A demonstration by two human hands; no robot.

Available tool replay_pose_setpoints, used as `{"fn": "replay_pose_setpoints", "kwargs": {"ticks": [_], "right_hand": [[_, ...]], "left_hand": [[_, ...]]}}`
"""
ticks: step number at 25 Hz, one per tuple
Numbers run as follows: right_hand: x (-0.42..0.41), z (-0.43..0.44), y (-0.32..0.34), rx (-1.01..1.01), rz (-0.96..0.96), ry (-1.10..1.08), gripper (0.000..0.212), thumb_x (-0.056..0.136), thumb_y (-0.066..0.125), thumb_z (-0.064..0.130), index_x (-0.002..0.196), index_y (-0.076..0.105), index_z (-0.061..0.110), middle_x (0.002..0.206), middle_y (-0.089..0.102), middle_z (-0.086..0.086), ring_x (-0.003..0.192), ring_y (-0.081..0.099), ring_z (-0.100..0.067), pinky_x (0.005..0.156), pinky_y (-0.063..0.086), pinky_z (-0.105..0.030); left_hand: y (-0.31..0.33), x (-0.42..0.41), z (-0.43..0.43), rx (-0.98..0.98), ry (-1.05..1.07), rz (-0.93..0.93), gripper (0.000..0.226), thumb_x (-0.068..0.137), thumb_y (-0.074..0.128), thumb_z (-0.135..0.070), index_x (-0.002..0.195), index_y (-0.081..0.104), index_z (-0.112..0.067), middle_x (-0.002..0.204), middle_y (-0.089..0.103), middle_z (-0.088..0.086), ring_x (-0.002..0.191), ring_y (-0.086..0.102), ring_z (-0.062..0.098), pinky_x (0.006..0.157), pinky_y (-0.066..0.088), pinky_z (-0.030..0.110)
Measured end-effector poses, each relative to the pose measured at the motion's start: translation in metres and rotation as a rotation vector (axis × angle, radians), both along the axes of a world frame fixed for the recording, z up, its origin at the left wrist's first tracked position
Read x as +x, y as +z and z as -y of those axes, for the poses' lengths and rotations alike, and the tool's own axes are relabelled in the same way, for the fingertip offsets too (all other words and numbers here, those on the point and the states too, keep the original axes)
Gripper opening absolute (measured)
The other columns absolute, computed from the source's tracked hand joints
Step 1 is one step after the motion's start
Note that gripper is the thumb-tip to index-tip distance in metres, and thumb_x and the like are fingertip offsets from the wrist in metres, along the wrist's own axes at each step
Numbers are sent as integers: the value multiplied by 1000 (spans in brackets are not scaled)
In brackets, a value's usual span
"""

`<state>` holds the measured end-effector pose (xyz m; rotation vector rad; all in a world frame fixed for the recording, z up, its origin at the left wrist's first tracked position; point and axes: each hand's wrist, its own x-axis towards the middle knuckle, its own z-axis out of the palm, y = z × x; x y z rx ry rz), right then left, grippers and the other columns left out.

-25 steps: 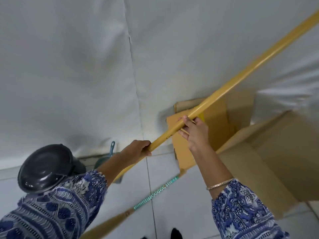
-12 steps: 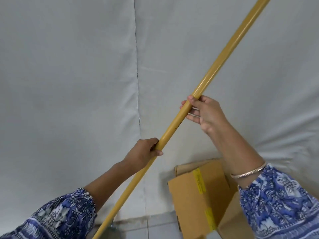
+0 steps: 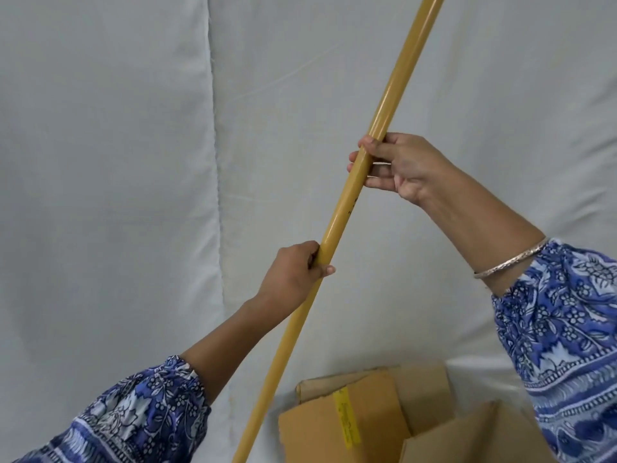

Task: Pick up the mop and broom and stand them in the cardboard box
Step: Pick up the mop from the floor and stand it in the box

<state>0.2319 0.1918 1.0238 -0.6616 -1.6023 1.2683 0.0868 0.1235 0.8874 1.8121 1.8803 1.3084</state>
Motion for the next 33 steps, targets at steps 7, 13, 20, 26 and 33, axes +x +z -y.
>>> {"fn": "replay_pose_setpoints", "kwargs": {"ticks": [7,13,20,26,33], "right_hand": [[127,-47,22,71,181,-31,5,89,57,17,88,60,13,86,68,-5,69,70,-14,55,59,-22],[202,-124,19,92,300,-65,8,89,58,19,95,60,13,87,69,-4,68,71,-11,65,60,-24],[262,-217,0,95,381,-55,5,91,53,17,88,57,16,85,66,-2,69,70,-8,71,59,-24],[309,-284,-51,14,430,36,7,90,57,17,95,58,14,88,68,-3,78,71,-13,78,59,-29],[354,-355,-98,-42,423,188,4,89,57,14,92,59,15,88,69,-4,75,71,-12,70,61,-26]], "left_hand": [[-4,154,-64,80,-53,184,37,84,66,-18,59,38,-19,56,36,-5,49,33,10,50,32,22],[-22,245,-147,112,-90,292,29,85,65,-20,66,44,-11,59,40,-4,52,35,12,50,33,22],[-45,318,-254,138,-57,330,22,84,66,-19,75,52,-4,55,41,-6,48,36,8,48,36,24],[-100,367,-300,50,29,354,27,85,66,-19,72,45,-9,54,39,-6,47,34,10,49,36,26],[-138,423,-342,-30,191,375,33,85,65,-17,64,40,-15,54,38,-8,47,33,8,45,29,20]]}}
